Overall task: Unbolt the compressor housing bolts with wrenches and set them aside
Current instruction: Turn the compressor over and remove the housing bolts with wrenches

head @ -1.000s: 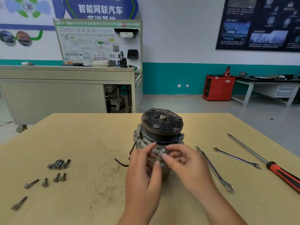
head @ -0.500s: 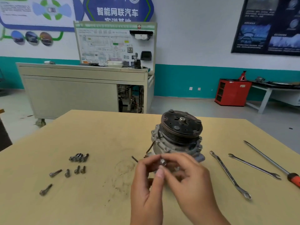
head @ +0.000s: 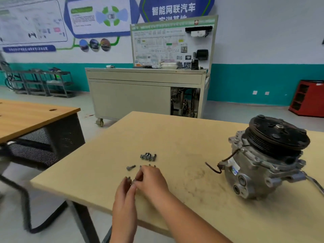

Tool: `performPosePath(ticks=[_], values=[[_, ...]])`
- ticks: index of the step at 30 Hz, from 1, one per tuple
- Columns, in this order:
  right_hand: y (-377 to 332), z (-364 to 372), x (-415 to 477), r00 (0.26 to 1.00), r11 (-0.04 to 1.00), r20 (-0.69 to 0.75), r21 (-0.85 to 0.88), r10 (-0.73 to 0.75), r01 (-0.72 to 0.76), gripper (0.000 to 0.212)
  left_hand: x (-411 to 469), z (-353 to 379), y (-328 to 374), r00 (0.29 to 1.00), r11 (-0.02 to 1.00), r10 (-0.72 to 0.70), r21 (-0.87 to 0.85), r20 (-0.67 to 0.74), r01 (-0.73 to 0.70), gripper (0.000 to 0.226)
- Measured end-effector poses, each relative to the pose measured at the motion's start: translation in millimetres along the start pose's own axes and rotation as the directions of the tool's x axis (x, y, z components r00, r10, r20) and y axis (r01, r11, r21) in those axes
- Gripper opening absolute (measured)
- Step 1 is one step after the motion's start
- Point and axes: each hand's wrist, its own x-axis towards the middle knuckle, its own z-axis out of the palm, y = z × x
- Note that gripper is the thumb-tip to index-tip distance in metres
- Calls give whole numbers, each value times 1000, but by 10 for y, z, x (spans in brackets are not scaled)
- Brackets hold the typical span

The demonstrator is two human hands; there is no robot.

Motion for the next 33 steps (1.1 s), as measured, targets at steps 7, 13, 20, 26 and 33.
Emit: performPosePath(ticks=[7, 13, 20, 26, 33], values=[[-50, 79, 21, 994, 996, 61, -42, 85, -83, 27, -93, 0, 38, 997, 997, 78, 8, 5, -78, 35], [343, -763, -984, 754, 808, -657, 432, -24, 402, 21, -481, 538, 117, 958, 898, 287, -349, 3, -268, 26], [1463, -2238, -1101, 272, 667, -751, 660, 602, 346, 18, -1051, 1708, 180, 704, 836, 502, -74, 502, -543, 73], [1605, -2350, -1030, 774, 463, -396, 873, 494, 152, 36, -1020, 2274, 266, 696, 797, 513, 23, 503, -604, 90], [1477, -2026, -1237, 718, 587, -548, 773, 430, 238, 28, -710, 2242, 249, 723, 858, 488, -117, 489, -500, 71]])
